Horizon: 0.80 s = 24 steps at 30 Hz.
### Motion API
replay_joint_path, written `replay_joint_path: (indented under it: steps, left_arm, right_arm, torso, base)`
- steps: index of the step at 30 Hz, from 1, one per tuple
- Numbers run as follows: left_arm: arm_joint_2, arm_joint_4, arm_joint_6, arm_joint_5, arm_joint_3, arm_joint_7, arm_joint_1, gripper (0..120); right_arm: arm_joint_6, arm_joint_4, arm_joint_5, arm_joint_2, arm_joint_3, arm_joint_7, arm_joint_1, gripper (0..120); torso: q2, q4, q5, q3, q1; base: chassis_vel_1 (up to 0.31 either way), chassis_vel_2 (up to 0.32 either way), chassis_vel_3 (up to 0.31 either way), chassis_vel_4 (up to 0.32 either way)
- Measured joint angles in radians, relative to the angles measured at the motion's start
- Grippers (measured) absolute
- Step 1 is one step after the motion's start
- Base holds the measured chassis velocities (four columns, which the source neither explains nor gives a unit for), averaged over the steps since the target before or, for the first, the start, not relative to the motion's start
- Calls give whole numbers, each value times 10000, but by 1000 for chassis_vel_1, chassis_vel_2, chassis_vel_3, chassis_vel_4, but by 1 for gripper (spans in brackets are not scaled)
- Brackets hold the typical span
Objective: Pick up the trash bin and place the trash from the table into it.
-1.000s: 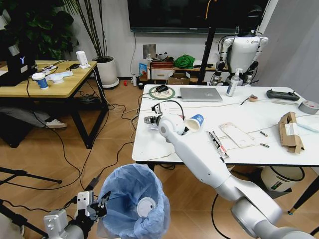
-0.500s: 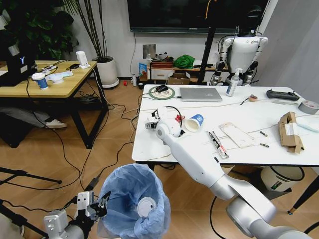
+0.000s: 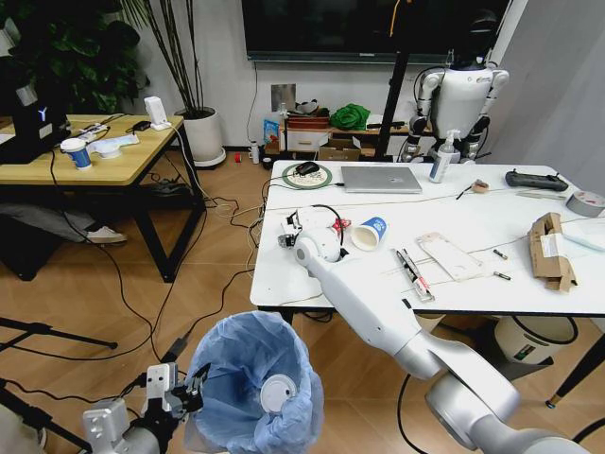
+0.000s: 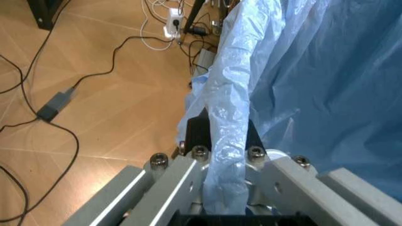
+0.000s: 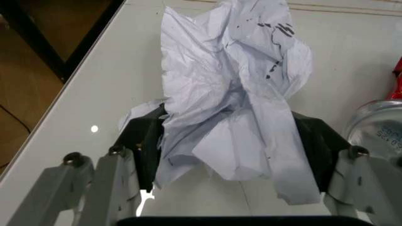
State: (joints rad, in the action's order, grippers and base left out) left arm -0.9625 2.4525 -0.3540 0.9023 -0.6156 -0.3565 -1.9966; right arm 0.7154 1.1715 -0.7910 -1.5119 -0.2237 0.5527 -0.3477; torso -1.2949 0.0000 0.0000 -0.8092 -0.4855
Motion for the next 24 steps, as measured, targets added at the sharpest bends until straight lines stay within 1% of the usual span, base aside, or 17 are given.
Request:
replay_joint_path:
  steps: [3,5,6,11,12,13,16,24]
  left_arm:
    - [-4,-14,3,0,2,-1,1,0]
    - [-15,-22,6,0,8,-2,5,0]
    - [-15,-22,6,0,8,-2,5,0]
    - [-34,-47,7,-2,17,-2,9,0]
    - [-34,-50,7,-2,18,-2,10,0]
    - [-34,-50,7,-2,18,-2,10,0]
    - [-34,-68,9,-1,23,-2,23,0]
    - [-31,-113,13,-1,45,-3,73,0]
  right_arm:
    - [-16,-9,-13,-4,0,-15,16,49]
    - [-26,-23,-15,-16,-9,-30,18,39]
    - [-26,-23,-15,-16,-9,-30,18,39]
    - [-58,-54,-17,-23,-28,-120,13,17]
    - [-70,-60,-18,-16,-30,-142,11,14]
    - [-70,-60,-18,-16,-30,-142,11,14]
    - [-145,-85,-12,12,-39,-242,10,1]
    - [-193,-82,-25,41,-62,-308,68,0]
  torso:
    - [0,0,0,0,0]
    - [0,0,0,0,0]
    - [0,0,0,0,0]
    - [0,1,0,0,0]
    - [0,1,0,0,0]
    - [0,1,0,0,0]
    - [0,0,0,0,0]
    - [0,1,0,0,0]
  base:
    - [0,0,0,0]
    - [0,0,0,0]
    - [0,0,0,0]
    - [0,0,0,0]
    - [0,0,0,0]
    - [0,0,0,0]
    - [0,0,0,0]
    - [0,0,0,0]
